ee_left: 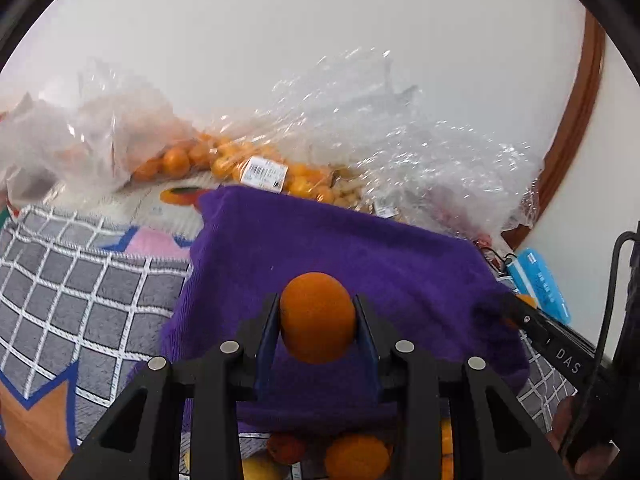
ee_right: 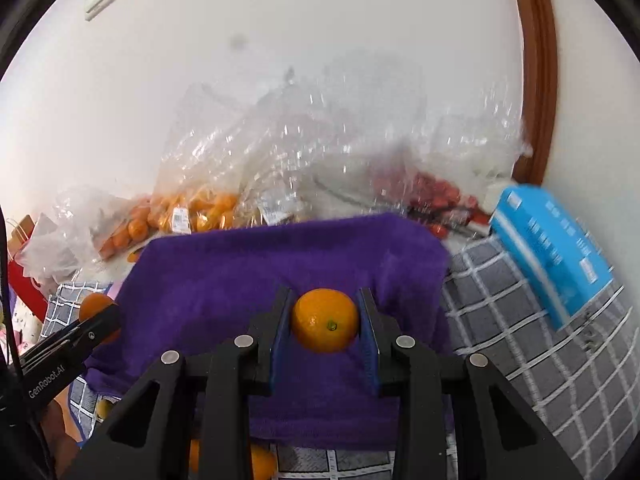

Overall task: Organize fruits
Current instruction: 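Lower the small orange onto the purple towel and open the right gripper while the left releases its orange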

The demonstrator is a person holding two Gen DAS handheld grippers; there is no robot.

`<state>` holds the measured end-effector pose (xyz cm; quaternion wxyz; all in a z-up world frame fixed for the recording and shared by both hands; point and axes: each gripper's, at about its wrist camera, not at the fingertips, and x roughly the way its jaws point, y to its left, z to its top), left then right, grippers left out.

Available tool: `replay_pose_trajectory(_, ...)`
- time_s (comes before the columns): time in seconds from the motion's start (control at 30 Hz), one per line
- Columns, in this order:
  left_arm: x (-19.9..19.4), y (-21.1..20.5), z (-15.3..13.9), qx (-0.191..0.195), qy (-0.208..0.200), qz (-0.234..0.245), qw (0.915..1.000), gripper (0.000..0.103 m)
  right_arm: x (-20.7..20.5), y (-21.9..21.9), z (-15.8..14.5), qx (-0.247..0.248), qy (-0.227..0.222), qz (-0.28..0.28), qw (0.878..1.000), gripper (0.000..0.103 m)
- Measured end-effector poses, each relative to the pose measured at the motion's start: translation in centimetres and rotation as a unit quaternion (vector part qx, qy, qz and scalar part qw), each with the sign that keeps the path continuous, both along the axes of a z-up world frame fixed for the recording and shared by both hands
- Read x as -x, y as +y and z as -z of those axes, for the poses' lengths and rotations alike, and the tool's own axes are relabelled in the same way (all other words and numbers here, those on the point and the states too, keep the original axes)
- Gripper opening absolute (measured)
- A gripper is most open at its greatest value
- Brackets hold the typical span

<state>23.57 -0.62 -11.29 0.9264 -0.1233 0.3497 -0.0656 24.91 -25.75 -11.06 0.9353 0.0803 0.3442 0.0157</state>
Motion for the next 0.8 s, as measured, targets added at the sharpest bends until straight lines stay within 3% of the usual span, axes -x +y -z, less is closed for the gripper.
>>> replay_pose_trajectory(0.43, -0.6, 0.1, 2.1, -0.013, 0.007, -0.008, 0.9999, 0.035, -0.7, -1.3, 2.1, -0.010, 0.010, 0.017, 1.000, 0.032)
replay_pose_trajectory(0.63, -0.8, -0.1, 2.7, -0.020, 0.014, -0.007, 0.9997, 0.035, -0.7, -0.2, 2.6, 0.023, 0.009, 0.008, 1.000, 0.032)
replay_pose_trajectory(0.8, -0.8, -0.3, 2.7, -0.028, 0.014, -0.004, 0.9995, 0.035, -0.6, 0.3, 3.3, 0.017, 0.013, -0.003, 1.000, 0.032)
